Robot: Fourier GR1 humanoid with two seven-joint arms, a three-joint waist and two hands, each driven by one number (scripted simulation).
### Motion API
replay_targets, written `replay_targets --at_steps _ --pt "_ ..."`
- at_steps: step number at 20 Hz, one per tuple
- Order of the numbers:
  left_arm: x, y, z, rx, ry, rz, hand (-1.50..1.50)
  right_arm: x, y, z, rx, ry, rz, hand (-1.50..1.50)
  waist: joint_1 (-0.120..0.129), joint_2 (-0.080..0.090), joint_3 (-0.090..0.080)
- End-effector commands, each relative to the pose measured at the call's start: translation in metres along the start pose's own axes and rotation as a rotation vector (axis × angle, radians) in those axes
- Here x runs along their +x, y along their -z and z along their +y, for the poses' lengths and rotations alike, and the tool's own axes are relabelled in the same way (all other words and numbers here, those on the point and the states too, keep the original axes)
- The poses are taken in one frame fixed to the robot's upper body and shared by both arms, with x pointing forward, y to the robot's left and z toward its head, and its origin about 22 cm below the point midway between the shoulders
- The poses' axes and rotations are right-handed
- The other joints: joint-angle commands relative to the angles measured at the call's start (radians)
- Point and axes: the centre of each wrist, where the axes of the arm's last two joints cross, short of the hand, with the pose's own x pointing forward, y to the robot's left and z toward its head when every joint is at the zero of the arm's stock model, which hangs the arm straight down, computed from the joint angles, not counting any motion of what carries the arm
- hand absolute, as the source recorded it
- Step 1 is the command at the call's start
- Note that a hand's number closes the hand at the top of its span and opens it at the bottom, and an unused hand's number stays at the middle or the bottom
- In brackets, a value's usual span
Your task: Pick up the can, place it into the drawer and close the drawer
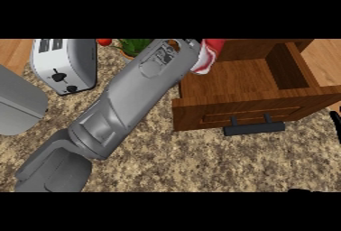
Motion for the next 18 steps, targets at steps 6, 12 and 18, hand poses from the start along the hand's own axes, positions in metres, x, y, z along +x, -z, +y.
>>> replay_targets --at_steps 6,12,18 --pt "-0.022 -0.004 -0.003 0.01 0.066 0.0 1.5 0.0 0.002 0.006 0.015 -0.004 -0.012 -1.5 -0.013 0.0 0.0" --pt "-0.027 0.001 0.001 0.053 0.125 -0.031 1.5 0.002 0.009 0.002 0.014 0.007 -0.02 -1.5 -0.041 0.012 0.001" --pt "-0.058 -0.011 -0.002 0.086 0.163 -0.002 -1.5 0.007 0.013 0.01 0.038 -0.007 -0.029 -1.5 -0.038 0.009 0.0"
